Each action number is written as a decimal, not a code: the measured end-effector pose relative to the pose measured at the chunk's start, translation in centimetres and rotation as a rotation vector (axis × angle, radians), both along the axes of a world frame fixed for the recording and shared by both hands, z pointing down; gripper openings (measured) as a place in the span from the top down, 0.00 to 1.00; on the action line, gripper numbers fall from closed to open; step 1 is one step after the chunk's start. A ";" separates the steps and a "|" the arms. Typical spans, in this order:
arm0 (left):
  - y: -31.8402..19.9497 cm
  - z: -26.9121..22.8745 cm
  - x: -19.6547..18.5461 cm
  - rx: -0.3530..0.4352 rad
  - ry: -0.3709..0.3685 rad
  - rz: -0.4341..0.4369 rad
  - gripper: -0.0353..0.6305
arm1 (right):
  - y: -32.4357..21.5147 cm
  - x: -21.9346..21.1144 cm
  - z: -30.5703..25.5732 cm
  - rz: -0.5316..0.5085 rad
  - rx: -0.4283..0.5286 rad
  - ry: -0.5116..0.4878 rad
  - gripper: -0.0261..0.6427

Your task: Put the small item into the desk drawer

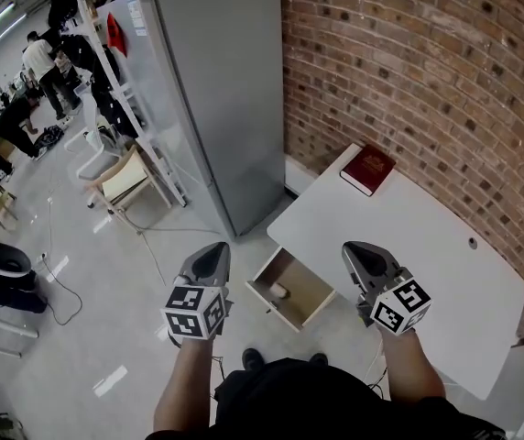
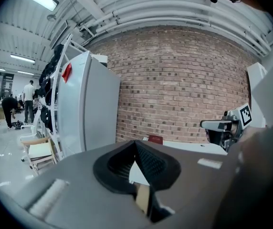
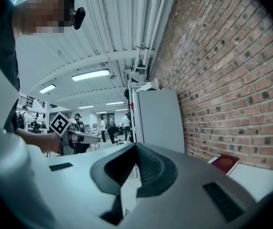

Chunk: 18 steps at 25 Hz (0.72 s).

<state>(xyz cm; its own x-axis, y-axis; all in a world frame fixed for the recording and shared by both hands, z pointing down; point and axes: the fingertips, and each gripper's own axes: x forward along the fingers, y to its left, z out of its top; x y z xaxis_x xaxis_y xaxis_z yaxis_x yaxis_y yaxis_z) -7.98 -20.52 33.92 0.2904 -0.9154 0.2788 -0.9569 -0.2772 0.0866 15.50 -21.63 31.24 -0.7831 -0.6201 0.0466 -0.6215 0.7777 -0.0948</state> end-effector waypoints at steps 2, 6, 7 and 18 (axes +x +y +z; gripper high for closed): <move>-0.1 0.5 -0.6 -0.006 0.001 -0.016 0.93 | -0.1 -0.1 0.4 0.004 -0.004 0.012 0.94; -0.1 1.7 -1.2 -0.023 0.003 -0.032 0.93 | -0.5 0.1 1.5 0.019 -0.020 0.030 0.94; -0.1 2.0 -1.2 -0.029 0.004 -0.033 0.93 | -0.6 0.2 1.7 0.025 -0.025 0.032 0.94; 0.7 1.9 -0.9 -0.024 0.009 -0.033 0.93 | 0.0 0.1 1.3 0.030 -0.016 0.030 0.94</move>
